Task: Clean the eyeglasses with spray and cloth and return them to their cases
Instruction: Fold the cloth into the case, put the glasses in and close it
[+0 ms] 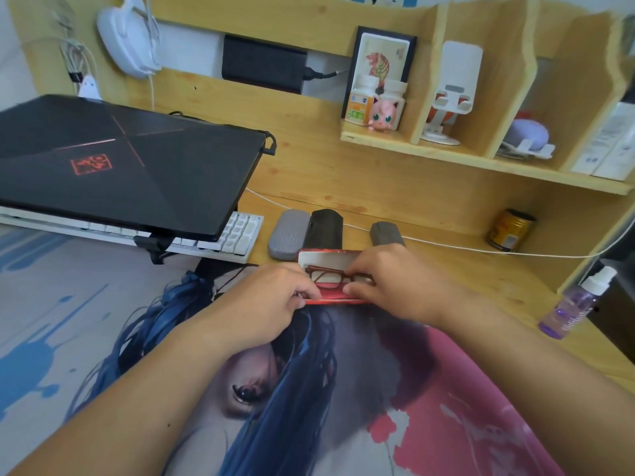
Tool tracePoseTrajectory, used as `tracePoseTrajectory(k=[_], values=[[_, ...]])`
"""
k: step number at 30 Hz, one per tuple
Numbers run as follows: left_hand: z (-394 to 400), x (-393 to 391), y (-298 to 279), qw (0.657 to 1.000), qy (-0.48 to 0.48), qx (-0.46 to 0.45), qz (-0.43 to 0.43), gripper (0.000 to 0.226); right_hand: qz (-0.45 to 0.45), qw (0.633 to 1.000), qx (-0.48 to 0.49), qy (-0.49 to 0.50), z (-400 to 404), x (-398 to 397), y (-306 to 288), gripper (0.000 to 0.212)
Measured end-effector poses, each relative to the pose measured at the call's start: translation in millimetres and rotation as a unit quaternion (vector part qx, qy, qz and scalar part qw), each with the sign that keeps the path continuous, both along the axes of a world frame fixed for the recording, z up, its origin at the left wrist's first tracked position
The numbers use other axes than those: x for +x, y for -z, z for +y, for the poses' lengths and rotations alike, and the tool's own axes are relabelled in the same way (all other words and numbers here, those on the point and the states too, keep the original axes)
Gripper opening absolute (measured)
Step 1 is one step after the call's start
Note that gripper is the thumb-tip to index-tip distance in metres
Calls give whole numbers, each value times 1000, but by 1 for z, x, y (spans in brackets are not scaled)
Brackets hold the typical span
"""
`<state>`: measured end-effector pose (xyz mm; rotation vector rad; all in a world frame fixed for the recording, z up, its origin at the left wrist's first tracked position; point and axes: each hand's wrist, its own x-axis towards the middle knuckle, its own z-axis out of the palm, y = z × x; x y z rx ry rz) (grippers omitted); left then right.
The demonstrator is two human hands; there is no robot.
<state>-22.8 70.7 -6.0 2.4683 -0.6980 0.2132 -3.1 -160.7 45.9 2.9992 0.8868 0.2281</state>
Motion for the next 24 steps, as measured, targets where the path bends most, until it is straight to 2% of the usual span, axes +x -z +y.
tracePoseTrajectory(k=[3,7,13,20,24], values=[[1,0,1,1000,4,-3,3,25,-89,995,-49,0,2,1,6,6],[1,1,2,1000,-2,-15,-4,25,-150,980,-134,13,10,3,17,16],[0,0,1,1000,-19,-22,-6,25,-161,980,-101,52,15,2,21,16],[1,0,0,999,-34,-23,-20,24,-199,977,-73,7,13,1,28,22],[2,2,2,997,-47,-68,-4,27,-180,982,-48,11,13,1,36,13]])
